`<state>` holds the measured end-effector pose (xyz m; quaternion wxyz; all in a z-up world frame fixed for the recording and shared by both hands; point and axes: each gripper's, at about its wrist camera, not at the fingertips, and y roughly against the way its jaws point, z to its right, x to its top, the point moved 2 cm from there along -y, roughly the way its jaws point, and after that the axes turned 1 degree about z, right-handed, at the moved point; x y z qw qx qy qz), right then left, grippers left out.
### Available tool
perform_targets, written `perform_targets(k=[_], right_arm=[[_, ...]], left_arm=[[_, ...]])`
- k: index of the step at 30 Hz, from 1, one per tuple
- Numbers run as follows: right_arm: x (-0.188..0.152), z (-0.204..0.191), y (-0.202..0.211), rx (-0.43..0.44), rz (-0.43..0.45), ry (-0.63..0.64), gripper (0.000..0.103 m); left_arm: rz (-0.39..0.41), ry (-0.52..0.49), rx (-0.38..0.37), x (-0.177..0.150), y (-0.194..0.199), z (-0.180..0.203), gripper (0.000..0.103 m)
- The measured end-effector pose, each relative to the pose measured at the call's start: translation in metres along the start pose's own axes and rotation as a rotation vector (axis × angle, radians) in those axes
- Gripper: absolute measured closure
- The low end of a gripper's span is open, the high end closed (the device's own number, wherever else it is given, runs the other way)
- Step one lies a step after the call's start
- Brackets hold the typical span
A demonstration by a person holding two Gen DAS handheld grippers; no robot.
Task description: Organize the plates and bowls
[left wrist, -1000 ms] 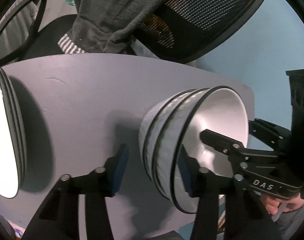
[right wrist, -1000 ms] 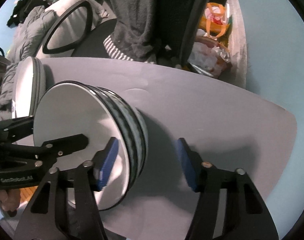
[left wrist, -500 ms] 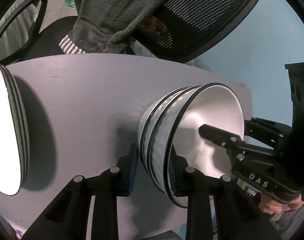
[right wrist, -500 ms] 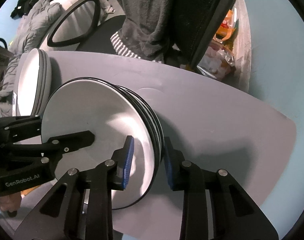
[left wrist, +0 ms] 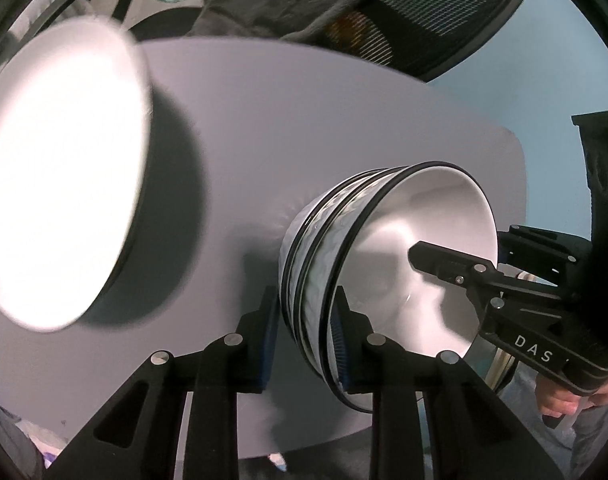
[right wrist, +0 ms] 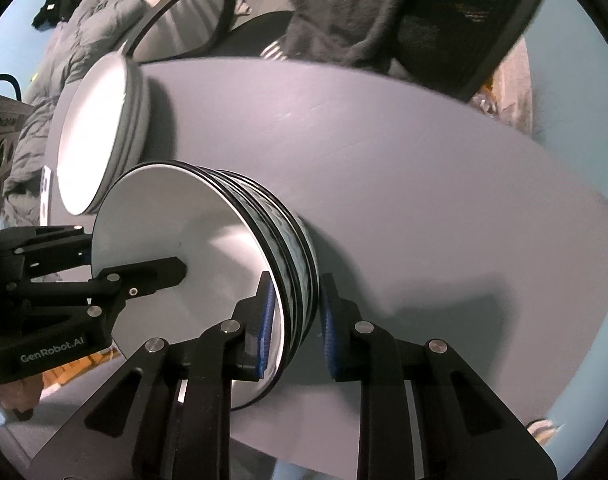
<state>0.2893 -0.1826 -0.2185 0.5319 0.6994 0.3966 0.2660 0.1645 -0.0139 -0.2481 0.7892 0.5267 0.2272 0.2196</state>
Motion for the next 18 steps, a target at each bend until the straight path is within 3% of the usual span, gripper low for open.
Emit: perform_targets(k=[18], right_arm=[[-0.012, -0.099, -0.040, 0.029, -0.014, -0.011, 0.082]], left_arm=[[-0.009, 0.083, 0.015, -0.070, 0.019, -0.097, 0.080]])
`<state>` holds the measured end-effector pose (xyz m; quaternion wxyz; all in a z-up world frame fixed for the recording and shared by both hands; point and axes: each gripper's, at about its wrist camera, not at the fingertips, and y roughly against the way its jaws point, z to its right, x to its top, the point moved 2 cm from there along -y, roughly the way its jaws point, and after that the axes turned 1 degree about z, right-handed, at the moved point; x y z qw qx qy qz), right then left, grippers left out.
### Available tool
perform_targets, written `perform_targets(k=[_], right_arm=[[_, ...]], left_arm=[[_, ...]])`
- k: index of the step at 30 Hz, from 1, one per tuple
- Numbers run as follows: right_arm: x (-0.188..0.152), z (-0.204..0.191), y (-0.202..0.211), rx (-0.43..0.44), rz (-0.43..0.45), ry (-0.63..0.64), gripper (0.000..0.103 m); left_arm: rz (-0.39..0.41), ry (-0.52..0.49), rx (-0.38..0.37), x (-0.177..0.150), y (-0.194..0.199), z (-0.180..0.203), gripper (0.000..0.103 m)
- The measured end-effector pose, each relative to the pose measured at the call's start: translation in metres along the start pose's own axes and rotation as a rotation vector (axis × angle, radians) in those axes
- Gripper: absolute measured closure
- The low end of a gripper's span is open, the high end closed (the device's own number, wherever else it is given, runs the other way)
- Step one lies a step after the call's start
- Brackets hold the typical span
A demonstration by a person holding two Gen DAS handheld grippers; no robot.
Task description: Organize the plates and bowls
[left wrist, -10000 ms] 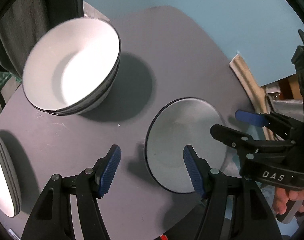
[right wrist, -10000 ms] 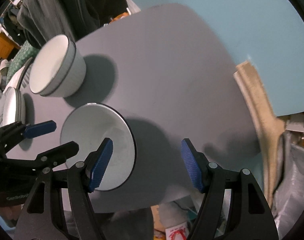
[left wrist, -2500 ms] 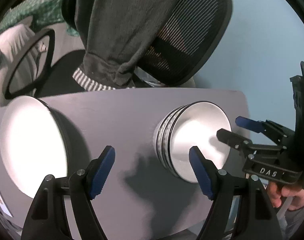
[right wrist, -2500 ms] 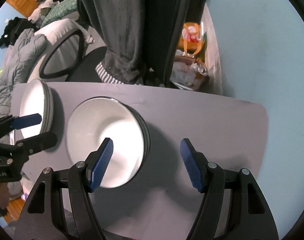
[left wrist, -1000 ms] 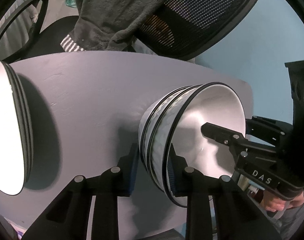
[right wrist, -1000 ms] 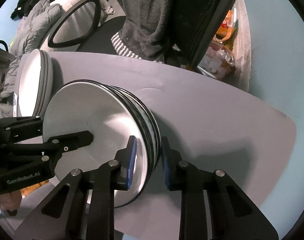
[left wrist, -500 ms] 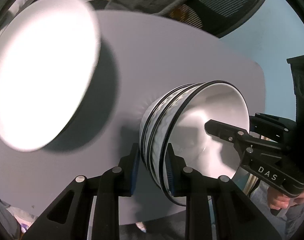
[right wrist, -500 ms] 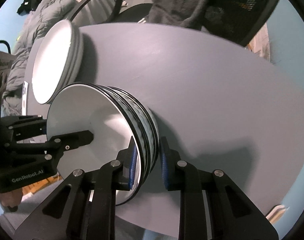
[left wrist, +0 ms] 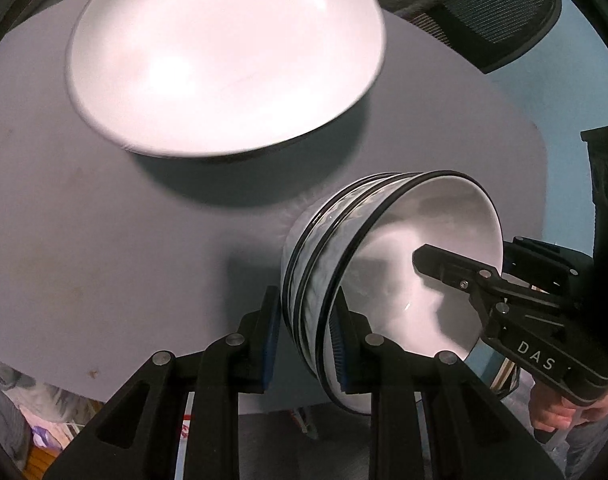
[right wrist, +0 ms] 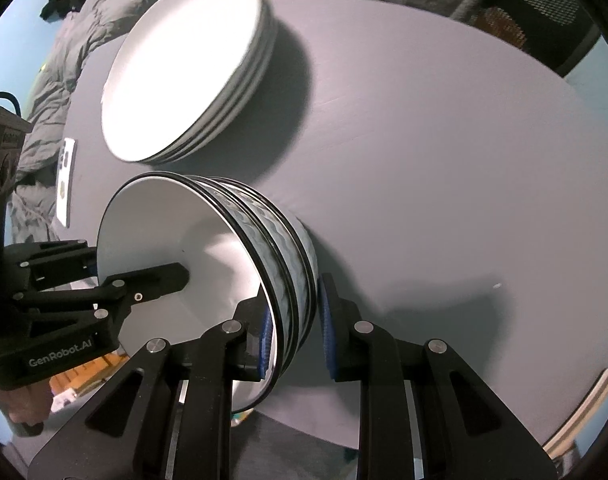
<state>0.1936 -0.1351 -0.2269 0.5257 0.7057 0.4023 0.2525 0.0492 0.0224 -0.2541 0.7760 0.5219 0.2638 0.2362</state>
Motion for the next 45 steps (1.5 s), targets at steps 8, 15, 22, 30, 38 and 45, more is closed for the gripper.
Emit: perform_targets(k=[8, 15, 22, 30, 38, 45], right_arm=[[-0.003, -0.033, -0.013, 0.011, 0.000, -0.017, 0.082], [-0.008, -0.040, -0.014, -0.005, 0.027, -0.036, 0.081], [-0.017, -0.033, -0.008, 0.017, 0.078, -0.066, 0.082], [-0.018, -0.037, -0.005, -0.019, 0.068, -0.068, 0.084], [-0.022, -0.036, -0.005, -0.003, 0.067, -0.094, 0.084], [-0.020, -0.036, -0.002, 0.013, 0.067, -0.118, 0.084]], left_arm=[[-0.003, 0.013, -0.008, -0.010, 0.002, -0.025, 0.081], [0.006, 0.036, -0.043, 0.001, -0.010, -0.014, 0.080], [0.033, 0.048, -0.073, -0.005, -0.009, -0.023, 0.068], [0.041, 0.040, -0.085, -0.009, -0.002, -0.037, 0.079], [0.041, 0.017, -0.067, -0.011, -0.001, -0.034, 0.080], [0.038, 0.035, -0.059, -0.009, -0.004, -0.028, 0.081]])
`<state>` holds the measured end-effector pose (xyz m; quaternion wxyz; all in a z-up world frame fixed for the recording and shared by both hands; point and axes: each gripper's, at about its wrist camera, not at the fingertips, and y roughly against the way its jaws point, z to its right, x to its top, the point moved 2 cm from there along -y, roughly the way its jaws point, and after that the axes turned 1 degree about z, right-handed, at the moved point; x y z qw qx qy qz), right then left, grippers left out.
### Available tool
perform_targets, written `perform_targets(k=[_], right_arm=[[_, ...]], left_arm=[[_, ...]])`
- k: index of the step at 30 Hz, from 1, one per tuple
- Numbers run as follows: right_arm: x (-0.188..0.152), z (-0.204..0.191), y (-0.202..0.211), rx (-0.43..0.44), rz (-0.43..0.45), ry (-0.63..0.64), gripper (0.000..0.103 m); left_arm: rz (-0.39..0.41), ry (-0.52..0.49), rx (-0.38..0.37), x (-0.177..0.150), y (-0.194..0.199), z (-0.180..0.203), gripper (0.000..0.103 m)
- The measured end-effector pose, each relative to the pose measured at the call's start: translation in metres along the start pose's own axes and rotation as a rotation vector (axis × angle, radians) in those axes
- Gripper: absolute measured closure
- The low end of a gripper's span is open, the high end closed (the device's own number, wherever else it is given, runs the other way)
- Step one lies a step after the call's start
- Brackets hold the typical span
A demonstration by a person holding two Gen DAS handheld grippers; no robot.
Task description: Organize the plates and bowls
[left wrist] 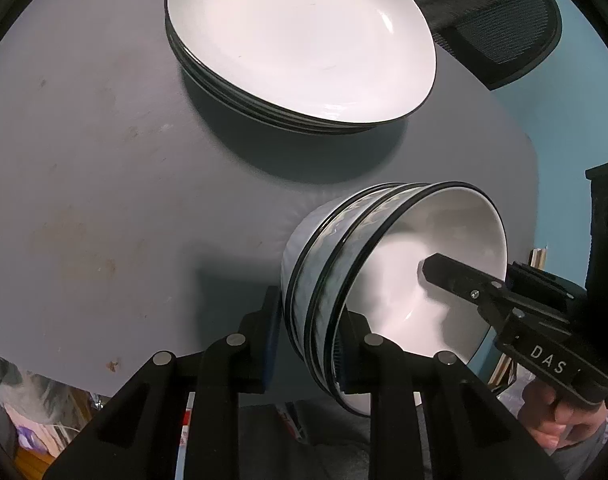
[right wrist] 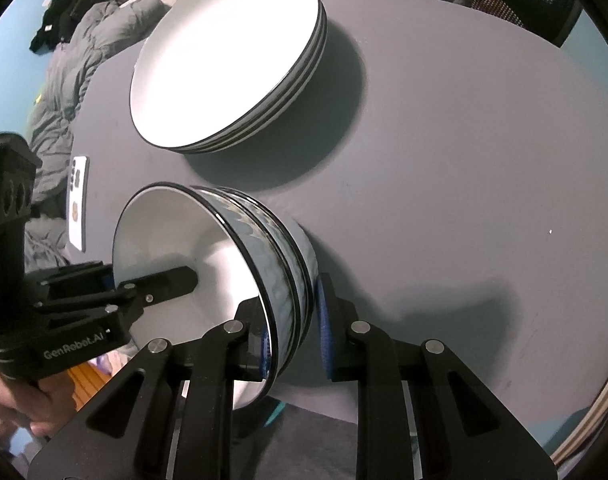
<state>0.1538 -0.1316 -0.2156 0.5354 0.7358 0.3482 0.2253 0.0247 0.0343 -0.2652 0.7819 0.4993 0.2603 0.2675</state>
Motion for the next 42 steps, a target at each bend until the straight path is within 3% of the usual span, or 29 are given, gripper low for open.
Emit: perform_targets(k=[24, 42], right_arm=[[0.007, -0.012, -0.005, -0.036, -0.010, 0.027, 0.085], [0.015, -0.036, 0.023, -0.011, 0.025, 0.042, 0.085]], left_arm=[[-0.009, 0.025, 0.019, 0.001, -0.001, -0.002, 0.082], [0.048, 0.038, 0.024, 0.014, 0.042, 0.001, 0.083]])
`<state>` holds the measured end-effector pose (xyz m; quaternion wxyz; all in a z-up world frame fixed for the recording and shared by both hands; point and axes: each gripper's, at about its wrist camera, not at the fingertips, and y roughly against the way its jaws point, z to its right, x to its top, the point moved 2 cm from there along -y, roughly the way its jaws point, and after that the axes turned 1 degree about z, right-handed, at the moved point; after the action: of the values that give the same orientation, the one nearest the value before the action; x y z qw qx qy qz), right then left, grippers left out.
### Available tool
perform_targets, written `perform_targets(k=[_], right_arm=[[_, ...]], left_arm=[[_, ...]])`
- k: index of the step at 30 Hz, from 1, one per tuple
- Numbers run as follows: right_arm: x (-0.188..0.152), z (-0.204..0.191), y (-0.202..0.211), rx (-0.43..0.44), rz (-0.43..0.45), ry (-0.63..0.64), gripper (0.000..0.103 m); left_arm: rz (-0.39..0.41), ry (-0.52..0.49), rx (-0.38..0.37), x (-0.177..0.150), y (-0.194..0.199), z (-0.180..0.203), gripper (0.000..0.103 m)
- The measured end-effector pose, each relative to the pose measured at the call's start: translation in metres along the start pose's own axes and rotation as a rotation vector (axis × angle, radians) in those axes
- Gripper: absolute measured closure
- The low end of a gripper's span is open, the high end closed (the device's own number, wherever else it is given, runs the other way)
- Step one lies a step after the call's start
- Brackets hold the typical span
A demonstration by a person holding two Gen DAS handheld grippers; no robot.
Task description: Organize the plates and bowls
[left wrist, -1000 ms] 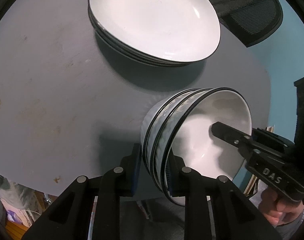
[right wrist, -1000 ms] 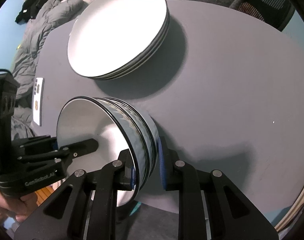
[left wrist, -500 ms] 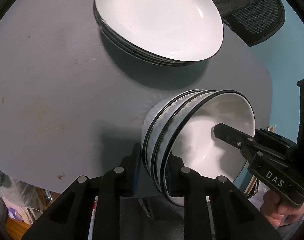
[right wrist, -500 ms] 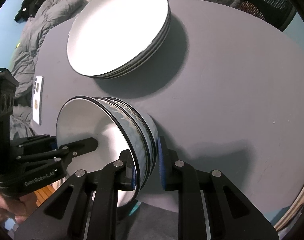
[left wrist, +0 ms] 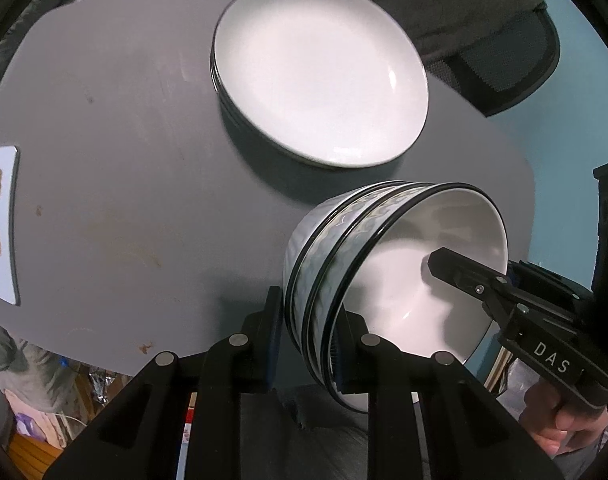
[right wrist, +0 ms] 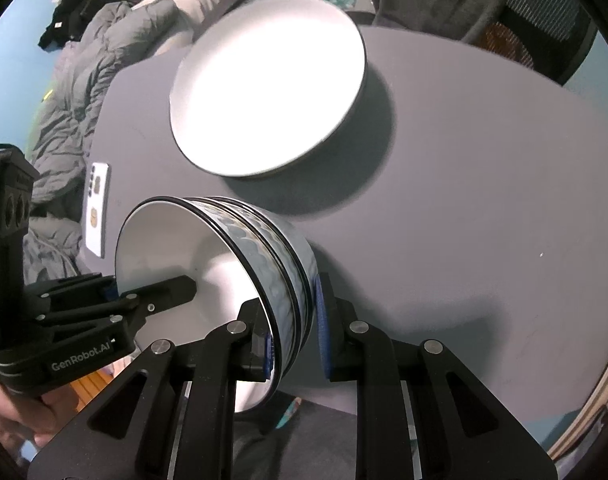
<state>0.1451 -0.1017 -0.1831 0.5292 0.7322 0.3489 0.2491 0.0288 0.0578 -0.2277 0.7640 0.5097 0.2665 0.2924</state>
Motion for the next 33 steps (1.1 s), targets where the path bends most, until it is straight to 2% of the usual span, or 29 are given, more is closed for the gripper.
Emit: perform_targets(k=[5, 14, 21, 33], right_arm=[[0.014, -0.008, 0.013, 0.002, 0.030, 0.011, 0.085], [0.056, -0.016, 0.022, 0.009, 0.069, 0.030, 0.085], [0.091, -0.010, 0.008, 0.018, 0.067, 0.027, 0.085], [0.123, 0.010, -0.010, 0.015, 0.026, -0.002, 0.085]], left_arm=[[0.031, 0.005, -0.007, 0.015, 0.019, 0.001, 0.083], [0.083, -0.011, 0.019, 0.065, 0.037, 0.004, 0.083], [0.083, -0.020, 0.061, 0.102, 0.021, 0.004, 0.083], [0.068, -0.008, 0.085, 0.124, 0.005, 0.010, 0.083]])
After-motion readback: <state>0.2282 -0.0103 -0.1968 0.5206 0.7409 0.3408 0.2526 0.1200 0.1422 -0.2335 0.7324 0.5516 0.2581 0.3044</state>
